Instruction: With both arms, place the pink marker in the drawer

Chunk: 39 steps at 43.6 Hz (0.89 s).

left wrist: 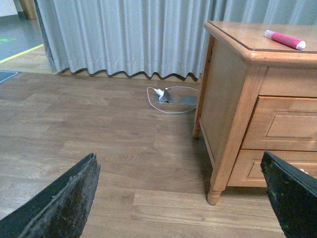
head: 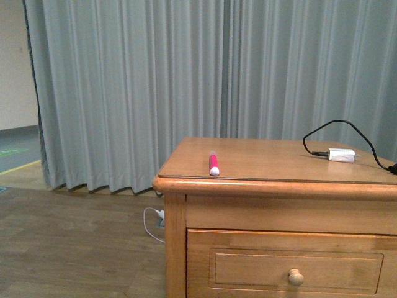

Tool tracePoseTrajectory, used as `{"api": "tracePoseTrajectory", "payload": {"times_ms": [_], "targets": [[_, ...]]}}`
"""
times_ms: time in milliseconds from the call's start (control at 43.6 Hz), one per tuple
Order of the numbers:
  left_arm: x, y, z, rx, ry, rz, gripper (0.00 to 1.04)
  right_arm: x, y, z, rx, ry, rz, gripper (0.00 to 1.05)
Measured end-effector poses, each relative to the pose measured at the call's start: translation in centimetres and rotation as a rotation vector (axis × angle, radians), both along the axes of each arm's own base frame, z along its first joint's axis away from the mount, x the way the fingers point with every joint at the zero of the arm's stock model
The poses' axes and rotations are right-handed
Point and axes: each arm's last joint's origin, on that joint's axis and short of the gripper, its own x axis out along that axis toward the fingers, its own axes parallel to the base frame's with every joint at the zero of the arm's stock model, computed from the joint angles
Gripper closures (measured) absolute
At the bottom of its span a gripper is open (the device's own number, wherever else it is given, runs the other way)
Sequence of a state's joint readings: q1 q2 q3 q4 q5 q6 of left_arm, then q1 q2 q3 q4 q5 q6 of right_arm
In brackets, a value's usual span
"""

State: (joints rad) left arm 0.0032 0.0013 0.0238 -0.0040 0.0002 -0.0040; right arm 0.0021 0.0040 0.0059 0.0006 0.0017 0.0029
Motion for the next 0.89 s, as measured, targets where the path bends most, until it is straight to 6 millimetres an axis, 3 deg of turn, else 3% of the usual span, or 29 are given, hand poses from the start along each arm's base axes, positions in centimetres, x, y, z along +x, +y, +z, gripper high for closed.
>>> {"api": "tracePoseTrajectory", "payload": {"times_ms": [894], "targets": [[0.0, 0.0, 0.0, 0.0, 0.0, 0.0, 0.06, 0.0, 0.0, 0.0, 0.0, 0.0, 0.0, 0.08]]}}
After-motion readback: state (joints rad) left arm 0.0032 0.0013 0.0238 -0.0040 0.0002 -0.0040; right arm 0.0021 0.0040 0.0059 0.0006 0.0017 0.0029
